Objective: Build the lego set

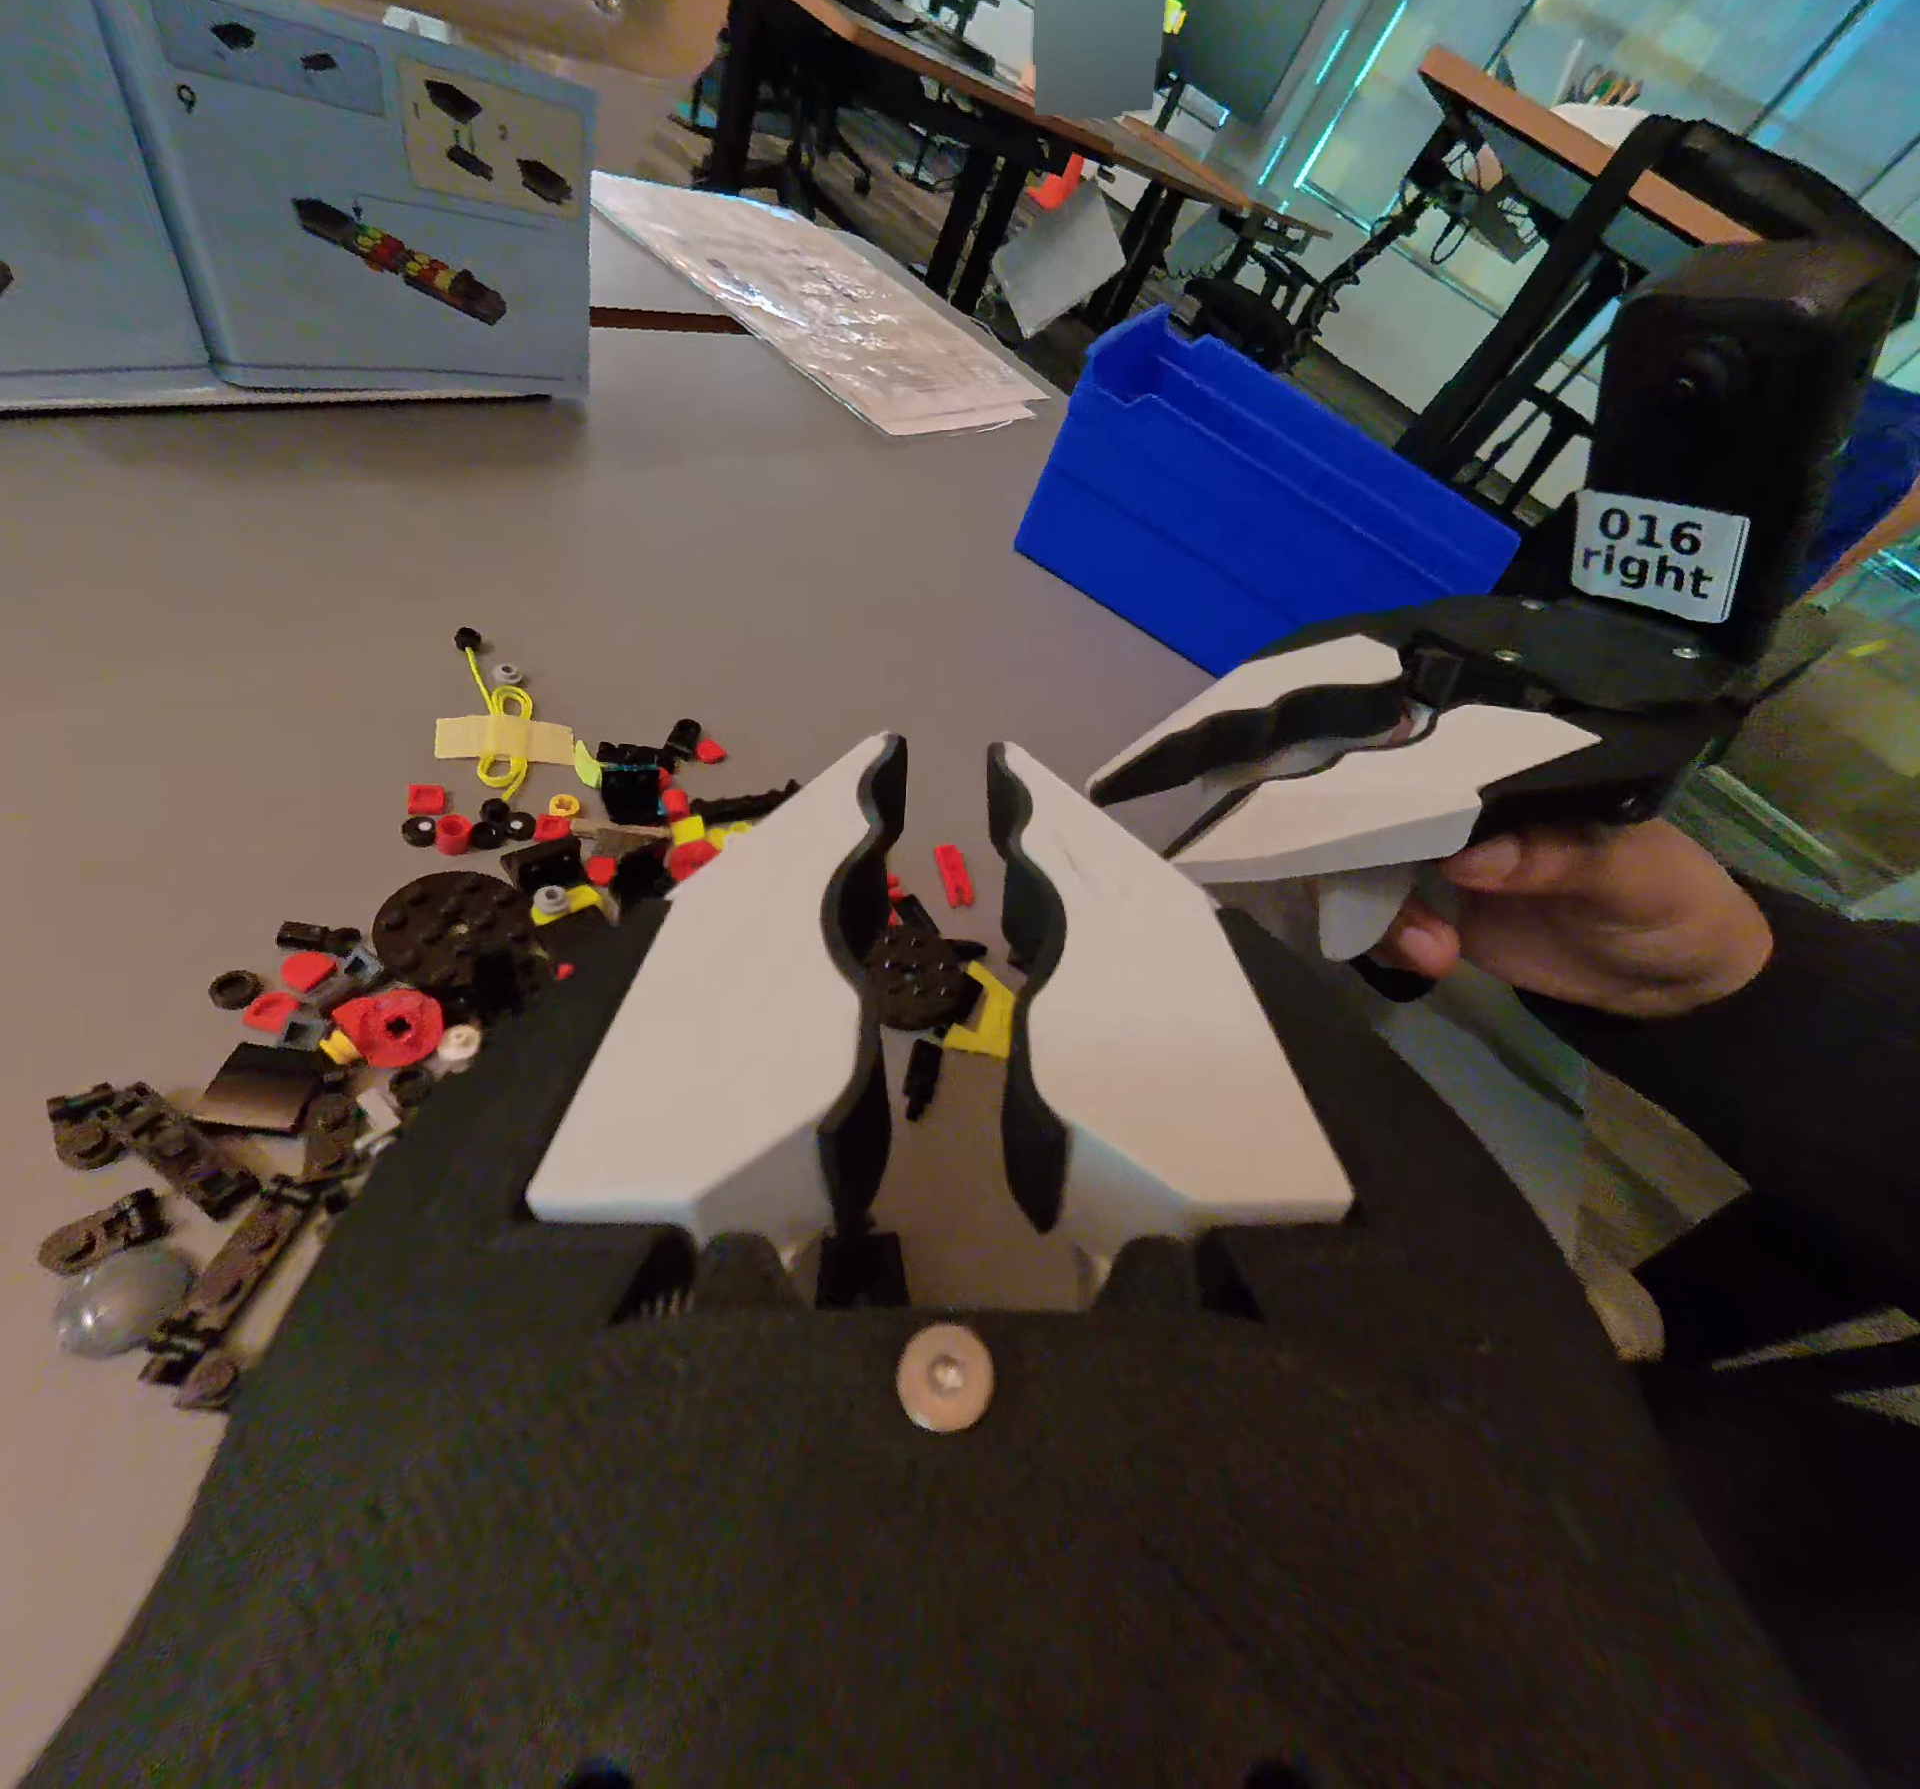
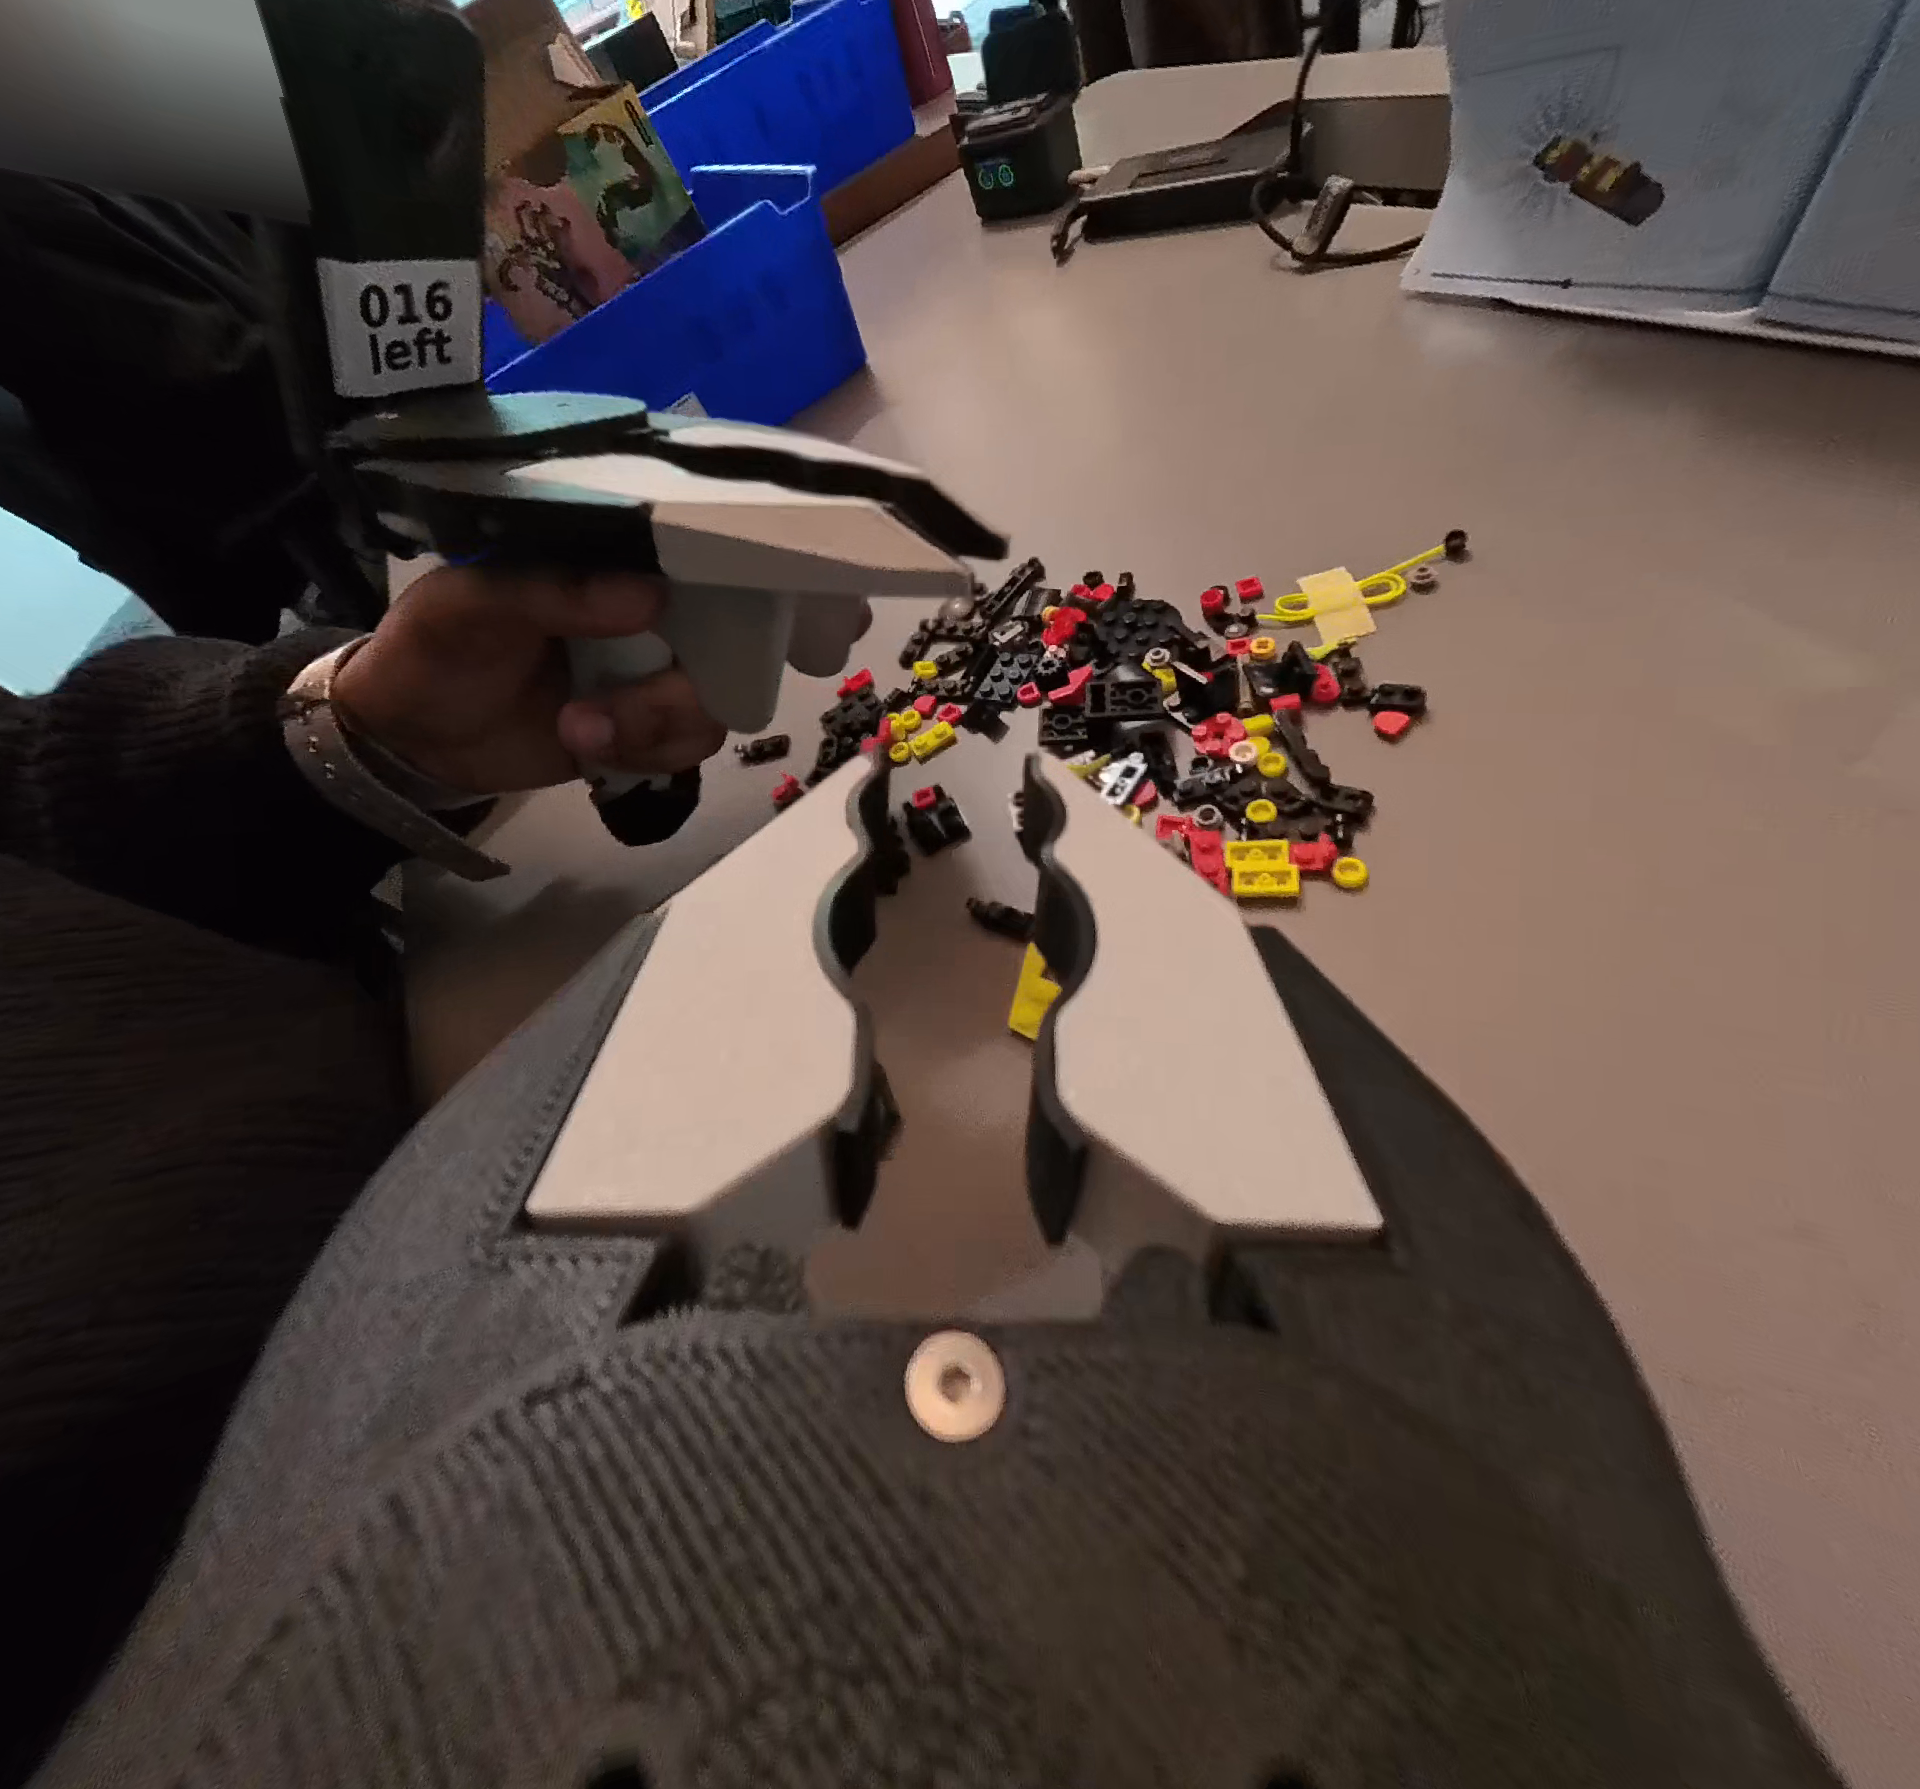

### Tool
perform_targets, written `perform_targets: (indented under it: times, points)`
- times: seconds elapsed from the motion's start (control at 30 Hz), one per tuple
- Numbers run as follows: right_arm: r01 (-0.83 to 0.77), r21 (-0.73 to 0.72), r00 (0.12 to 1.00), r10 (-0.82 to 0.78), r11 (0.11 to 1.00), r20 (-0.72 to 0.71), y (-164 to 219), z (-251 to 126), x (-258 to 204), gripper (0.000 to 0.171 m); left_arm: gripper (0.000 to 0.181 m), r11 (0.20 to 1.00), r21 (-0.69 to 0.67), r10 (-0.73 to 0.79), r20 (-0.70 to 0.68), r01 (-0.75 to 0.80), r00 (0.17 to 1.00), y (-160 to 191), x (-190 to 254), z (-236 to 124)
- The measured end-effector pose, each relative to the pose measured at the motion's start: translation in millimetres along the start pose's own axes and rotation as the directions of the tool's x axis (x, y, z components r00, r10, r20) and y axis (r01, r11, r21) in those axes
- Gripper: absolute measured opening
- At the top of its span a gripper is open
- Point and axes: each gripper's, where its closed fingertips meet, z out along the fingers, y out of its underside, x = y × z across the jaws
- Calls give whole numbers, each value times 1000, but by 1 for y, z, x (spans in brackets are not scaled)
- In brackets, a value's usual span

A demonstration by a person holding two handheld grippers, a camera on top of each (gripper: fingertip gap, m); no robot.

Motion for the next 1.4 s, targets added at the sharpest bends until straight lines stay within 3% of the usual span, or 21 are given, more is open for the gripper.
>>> perform_targets:
  times: [0.17, 0.37, 0.57, 0.97, 1.03, 1.1, 1.27, 1.4]
  points:
    - [67, -6, 997, -67, 998, -24, 0, -4, -14, 25, 16, 998, 4, 63, -2, -63, 998, 4, 19, -25]
    - [44, -79, 997, -49, 996, -56, 29, -26, -21, 25, 24, 984, -136, 121, 12, -118, 993, 45, 21, -53]
    - [-38, -202, 998, 28, 979, -52, 57, -23, -13, 29, 25, 958, -235, 166, -16, -166, 986, 65, 21, -44]
    - [211, -443, 974, -225, 871, 21, 105, 2, -26, 37, 25, 928, -295, 214, -80, -228, 974, 80, 31, -41]
    - [211, -443, 975, -222, 872, 29, 106, 4, -27, 31, 26, 924, -302, 213, -95, -233, 972, 82, 34, -41]
    - [205, -454, 976, -214, 867, 33, 107, 4, -27, 15, 26, 917, -314, 220, -114, -245, 969, 85, 37, -41]
    - [226, -366, 969, -246, 903, -6, 80, -11, -21, 15, 33, 874, -323, 298, -233, -362, 926, 98, 61, -42]
    - [334, -286, 940, -339, 898, 32, 58, -38, -26, 15, 43, 776, -383, 399, -318, -502, 860, 125, 71, -44]
